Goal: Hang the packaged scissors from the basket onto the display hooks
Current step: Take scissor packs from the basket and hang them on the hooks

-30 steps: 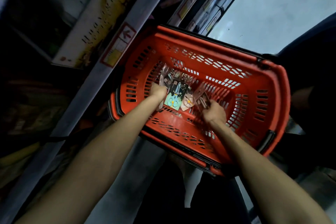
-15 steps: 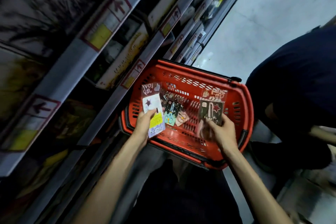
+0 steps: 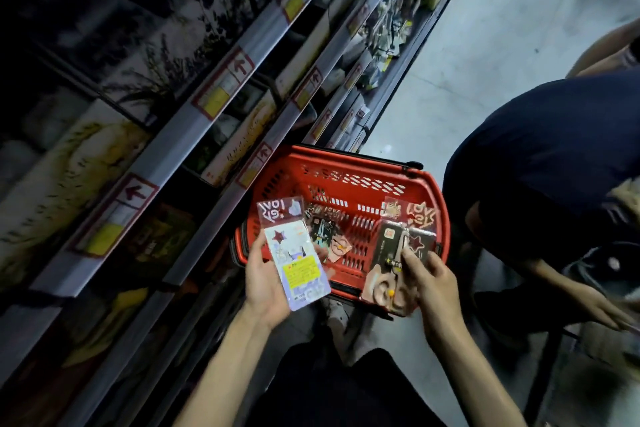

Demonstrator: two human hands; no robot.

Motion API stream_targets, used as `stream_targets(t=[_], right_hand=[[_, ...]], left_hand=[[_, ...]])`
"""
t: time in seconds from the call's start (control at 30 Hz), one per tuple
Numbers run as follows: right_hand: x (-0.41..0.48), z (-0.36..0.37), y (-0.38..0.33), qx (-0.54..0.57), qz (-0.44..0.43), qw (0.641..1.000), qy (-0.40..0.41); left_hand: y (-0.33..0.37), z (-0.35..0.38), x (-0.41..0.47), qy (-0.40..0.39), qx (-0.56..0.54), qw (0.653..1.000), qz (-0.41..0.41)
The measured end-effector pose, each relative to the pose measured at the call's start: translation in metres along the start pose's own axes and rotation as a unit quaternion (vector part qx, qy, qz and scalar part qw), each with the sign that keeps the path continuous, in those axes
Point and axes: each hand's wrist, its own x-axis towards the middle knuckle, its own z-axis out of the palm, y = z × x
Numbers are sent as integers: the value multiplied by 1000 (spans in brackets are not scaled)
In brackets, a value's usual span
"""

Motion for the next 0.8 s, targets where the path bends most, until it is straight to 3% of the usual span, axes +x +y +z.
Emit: stream_targets(t=[0.2,0.4,0.6,0.8], right_hand=[[-50,-28,13,12,-79,997,10],[-98,-63,28,55,-103,992,46],[-144,-100,42,76,-118,978,153],[-196,-118,51,106,-118,955,252]], left_hand=[[-25,12,-33,-61,77,995,6],[-70,16,-55,-66,187,978,62],[-91,34,-69,-102,303,942,99],[-107,66,-71,-180,393,899,66]])
